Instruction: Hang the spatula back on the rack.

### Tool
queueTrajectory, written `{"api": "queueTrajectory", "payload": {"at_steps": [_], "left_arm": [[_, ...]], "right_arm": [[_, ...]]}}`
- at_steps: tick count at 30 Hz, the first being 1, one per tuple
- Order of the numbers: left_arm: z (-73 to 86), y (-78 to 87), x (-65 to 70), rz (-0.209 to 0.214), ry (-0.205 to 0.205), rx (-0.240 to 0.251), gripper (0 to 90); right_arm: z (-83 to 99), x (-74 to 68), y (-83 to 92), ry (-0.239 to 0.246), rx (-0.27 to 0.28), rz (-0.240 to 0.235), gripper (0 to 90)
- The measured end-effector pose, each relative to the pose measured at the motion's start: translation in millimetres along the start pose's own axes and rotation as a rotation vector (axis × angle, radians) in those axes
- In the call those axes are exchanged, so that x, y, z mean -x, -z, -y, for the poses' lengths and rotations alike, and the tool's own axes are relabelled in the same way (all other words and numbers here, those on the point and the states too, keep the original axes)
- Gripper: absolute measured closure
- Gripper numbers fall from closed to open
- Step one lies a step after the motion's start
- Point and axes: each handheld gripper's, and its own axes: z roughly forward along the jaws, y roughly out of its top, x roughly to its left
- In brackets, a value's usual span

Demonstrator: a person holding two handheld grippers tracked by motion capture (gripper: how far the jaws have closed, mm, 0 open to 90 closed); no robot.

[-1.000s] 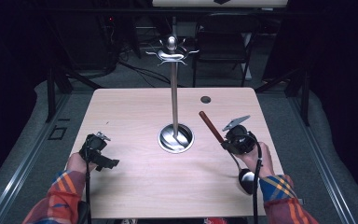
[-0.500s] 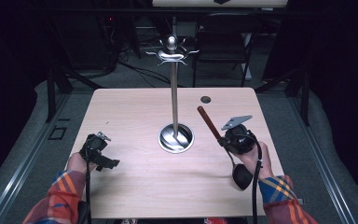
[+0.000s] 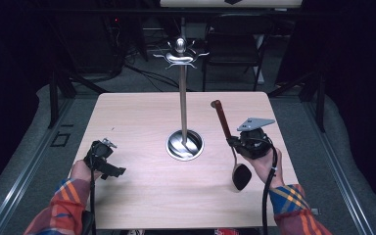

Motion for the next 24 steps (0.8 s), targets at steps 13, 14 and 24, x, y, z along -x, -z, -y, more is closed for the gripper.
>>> {"api": "queueTrajectory", "payload": {"at_steps": [13,14,24], "left_arm": [[0.2,-0.6,-0.2,0.005,0.0,0.0,5.7],[0.2,-0.6,-0.2,0.004,0.001,-0.001,5.7],[-0.7,-1.6,-0.2,0.004,-0.003,-0.011,5.8]], "right_arm": [[-13.0,-8.4,-0.9,0.013,0.121,0.022,84.5],[-13.0,-8.4,-0.9,0.013,0.121,0.022,84.5],[-30.0,-17.6,0.1,0.053,0.08,0.064,84.5]]}}
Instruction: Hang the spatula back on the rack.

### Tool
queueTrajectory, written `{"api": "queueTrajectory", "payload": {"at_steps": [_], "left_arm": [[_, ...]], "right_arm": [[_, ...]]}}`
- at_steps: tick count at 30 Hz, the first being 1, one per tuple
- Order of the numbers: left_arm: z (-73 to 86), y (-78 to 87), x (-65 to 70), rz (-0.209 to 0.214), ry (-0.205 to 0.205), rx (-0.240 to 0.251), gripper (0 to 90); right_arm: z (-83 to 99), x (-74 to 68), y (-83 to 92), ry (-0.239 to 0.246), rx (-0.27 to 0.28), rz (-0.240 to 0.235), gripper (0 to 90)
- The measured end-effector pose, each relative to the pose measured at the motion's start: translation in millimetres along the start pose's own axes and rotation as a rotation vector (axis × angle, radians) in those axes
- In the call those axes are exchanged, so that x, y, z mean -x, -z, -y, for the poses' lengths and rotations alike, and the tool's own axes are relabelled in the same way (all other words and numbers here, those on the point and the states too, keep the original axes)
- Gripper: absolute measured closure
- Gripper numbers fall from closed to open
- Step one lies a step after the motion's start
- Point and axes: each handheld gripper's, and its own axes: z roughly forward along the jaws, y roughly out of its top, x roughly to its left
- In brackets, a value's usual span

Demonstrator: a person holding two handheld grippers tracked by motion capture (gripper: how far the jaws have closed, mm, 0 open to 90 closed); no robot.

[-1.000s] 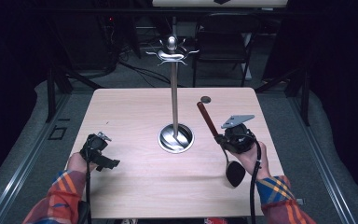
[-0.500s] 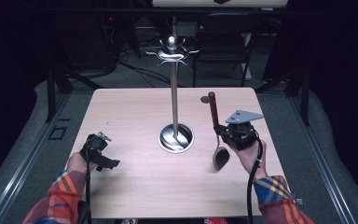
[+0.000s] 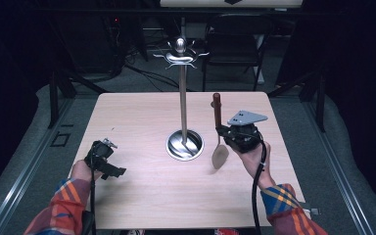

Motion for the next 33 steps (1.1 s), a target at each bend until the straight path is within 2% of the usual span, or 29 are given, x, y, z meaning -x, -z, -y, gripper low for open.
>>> {"api": "queueTrajectory", "payload": {"at_steps": [5,6,14,22,27,33], "left_arm": [[-0.5,-0.6,0.3,0.002,-0.002,0.0,5.7],[-0.6,-0.6,0.5,0.001,-0.002,-0.001,5.8],[-0.5,-0.6,0.3,0.004,-0.004,0.001,5.7],[-0.9,-0.9,0.7,0.006,-0.007,0.002,5.8],[-0.8,-0.7,0.6,0.006,-0.008,0.002,5.7],[-0.9,-0.8,0.6,0.008,-0.009,0.003,5.7]], "right_arm": [[-2.8,-0.7,-0.9,-0.003,0.029,0.003,84.5],[-4.5,-0.7,-2.5,-0.011,0.063,0.004,84.4],[-14.3,-1.2,-11.0,-0.03,0.2,0.02,84.4],[-23.3,-3.9,-18.7,-0.021,0.214,-0.007,84.4],[-28.8,-4.9,-24.1,-0.024,0.244,-0.004,84.4],[-33.4,-4.5,-28.3,-0.023,0.256,0.008,84.4]]}}
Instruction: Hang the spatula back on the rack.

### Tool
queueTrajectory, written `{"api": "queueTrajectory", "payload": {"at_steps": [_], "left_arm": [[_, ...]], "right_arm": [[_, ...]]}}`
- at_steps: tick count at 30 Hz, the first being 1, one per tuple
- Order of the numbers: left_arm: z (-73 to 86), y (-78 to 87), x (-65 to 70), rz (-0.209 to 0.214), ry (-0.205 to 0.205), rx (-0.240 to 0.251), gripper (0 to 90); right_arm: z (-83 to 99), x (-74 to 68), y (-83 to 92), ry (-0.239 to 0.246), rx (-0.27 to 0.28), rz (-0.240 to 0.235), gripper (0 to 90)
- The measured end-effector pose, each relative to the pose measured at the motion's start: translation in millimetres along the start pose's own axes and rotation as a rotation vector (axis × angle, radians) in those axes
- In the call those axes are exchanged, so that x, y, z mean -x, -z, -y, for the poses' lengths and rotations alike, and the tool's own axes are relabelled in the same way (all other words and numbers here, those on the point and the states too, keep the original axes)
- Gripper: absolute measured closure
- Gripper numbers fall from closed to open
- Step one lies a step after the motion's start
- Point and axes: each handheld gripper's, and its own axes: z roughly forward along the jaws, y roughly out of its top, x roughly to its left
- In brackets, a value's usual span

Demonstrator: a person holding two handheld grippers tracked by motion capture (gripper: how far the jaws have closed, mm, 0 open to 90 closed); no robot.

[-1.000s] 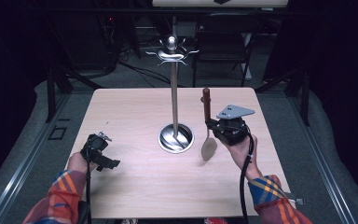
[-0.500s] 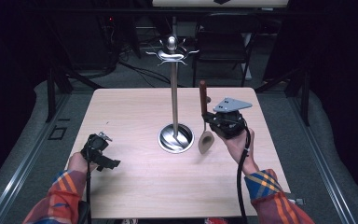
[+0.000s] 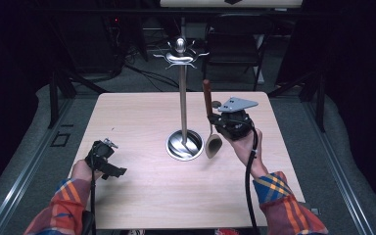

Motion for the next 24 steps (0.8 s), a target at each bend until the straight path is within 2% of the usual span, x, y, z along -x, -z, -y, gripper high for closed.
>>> {"api": "queueTrajectory", "payload": {"at_steps": [3,14,15,17,18,19,24], "left_arm": [[0.0,-0.1,0.0,0.001,-0.001,0.001,5.7],[-0.5,-0.5,0.2,0.002,-0.006,0.001,5.8],[-0.5,-0.9,0.4,-0.001,-0.006,0.003,5.8],[-0.5,-0.9,0.5,-0.001,-0.006,0.003,5.7],[-0.4,-0.8,0.6,-0.001,-0.006,0.005,5.7],[-0.4,-0.7,0.5,-0.002,-0.005,0.006,5.8],[-0.4,-0.5,0.1,0.0,-0.004,0.003,5.8]], "right_arm": [[-2.7,0.2,-3.5,0.003,0.002,0.0,84.4],[-10.3,-1.7,-14.2,-0.003,0.076,-0.005,84.3],[-12.3,-1.5,-16.2,0.0,0.096,-0.005,84.3],[-13.8,-0.8,-15.7,0.003,0.093,-0.01,84.2],[-15.5,0.5,-14.2,0.009,0.076,-0.014,84.2],[-24.1,7.1,1.7,0.058,-0.139,-0.057,84.3],[-27.2,7.8,2.2,0.054,-0.13,-0.055,84.2]]}}
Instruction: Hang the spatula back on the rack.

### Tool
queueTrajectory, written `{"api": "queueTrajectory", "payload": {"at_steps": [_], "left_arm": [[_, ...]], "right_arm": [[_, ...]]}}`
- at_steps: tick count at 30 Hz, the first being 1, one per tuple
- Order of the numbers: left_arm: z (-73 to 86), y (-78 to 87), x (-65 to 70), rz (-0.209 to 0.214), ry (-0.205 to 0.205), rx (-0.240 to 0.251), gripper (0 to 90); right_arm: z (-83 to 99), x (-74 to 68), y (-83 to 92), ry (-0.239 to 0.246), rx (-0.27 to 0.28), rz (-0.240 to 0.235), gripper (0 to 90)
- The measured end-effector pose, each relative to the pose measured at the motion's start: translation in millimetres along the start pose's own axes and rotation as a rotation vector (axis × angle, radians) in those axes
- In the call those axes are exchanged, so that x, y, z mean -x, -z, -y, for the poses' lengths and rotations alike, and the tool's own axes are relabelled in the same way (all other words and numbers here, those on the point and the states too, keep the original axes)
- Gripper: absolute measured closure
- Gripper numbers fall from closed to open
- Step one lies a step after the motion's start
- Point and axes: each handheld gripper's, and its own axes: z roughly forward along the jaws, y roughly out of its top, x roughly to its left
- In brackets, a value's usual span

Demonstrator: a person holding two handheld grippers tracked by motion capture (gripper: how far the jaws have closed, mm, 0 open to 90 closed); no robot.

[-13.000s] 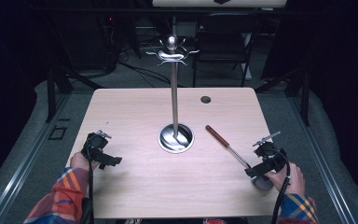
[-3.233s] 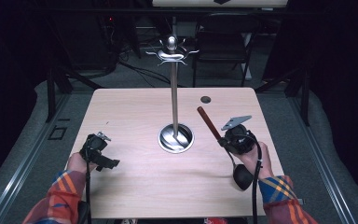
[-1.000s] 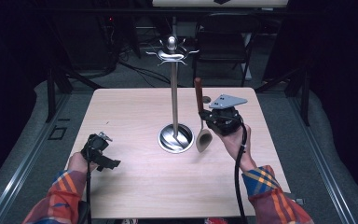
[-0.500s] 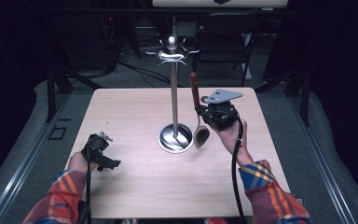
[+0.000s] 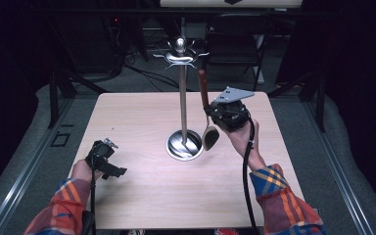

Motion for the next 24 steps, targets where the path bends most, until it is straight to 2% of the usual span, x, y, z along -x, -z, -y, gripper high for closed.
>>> {"api": "queueTrajectory", "payload": {"at_steps": [11,24], "left_arm": [[0.0,-0.3,-0.3,0.0,0.001,-0.003,5.8],[0.2,-0.1,-0.2,0.001,0.004,-0.002,5.9]], "right_arm": [[-8.1,5.1,8.2,-0.004,0.03,0.001,84.2],[-18.4,-3.4,12.9,0.014,0.05,0.003,84.2]]}}
